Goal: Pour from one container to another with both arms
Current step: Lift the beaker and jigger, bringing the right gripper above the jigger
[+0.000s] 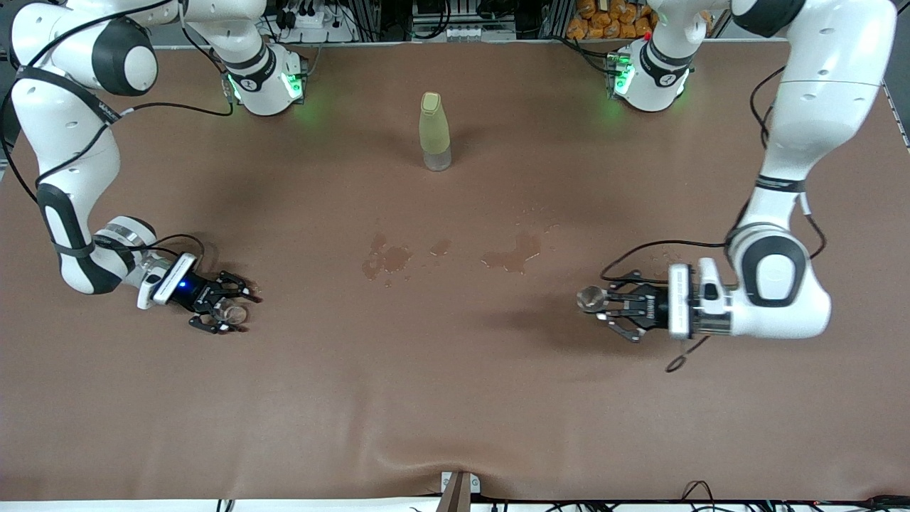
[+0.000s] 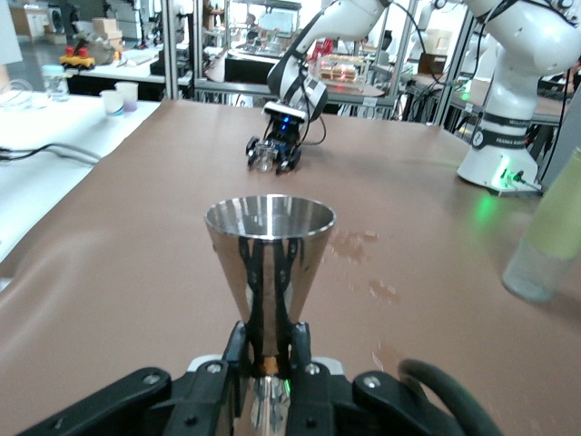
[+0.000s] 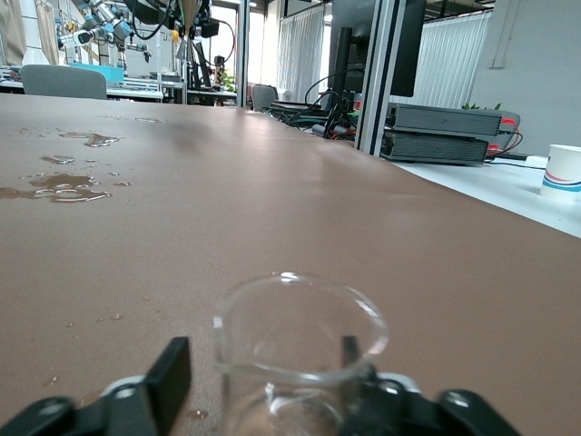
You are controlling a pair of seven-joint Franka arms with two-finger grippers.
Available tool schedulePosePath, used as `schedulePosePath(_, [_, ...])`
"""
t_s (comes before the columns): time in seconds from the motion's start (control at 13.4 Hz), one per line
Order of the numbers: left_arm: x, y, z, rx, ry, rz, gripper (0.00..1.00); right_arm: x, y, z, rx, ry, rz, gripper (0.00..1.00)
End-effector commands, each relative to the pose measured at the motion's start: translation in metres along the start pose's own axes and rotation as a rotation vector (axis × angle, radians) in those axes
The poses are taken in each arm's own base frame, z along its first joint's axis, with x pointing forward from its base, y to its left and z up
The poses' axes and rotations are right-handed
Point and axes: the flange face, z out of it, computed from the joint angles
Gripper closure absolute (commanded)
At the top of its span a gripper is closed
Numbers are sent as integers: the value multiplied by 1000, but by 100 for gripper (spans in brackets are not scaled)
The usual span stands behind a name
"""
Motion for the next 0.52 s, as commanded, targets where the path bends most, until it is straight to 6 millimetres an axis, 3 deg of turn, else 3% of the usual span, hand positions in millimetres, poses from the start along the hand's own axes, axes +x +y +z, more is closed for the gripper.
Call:
schedulePosePath(0.0, [18,4,43,2,17,-8,100,-12,-10,5,-35,8,-245,57])
schedulePosePath(0.22, [41,9,105,19,51,-11,100,-12,-10,6,-34,9,-245,87])
schedulePosePath(0.37, [49,12,140,41,74,-28,100,-10,-9,7,-31,10,-247,99])
schedulePosePath(0.45, [54,14,151,50,94,-38,100,-8,-7,7,-30,12,-244,100])
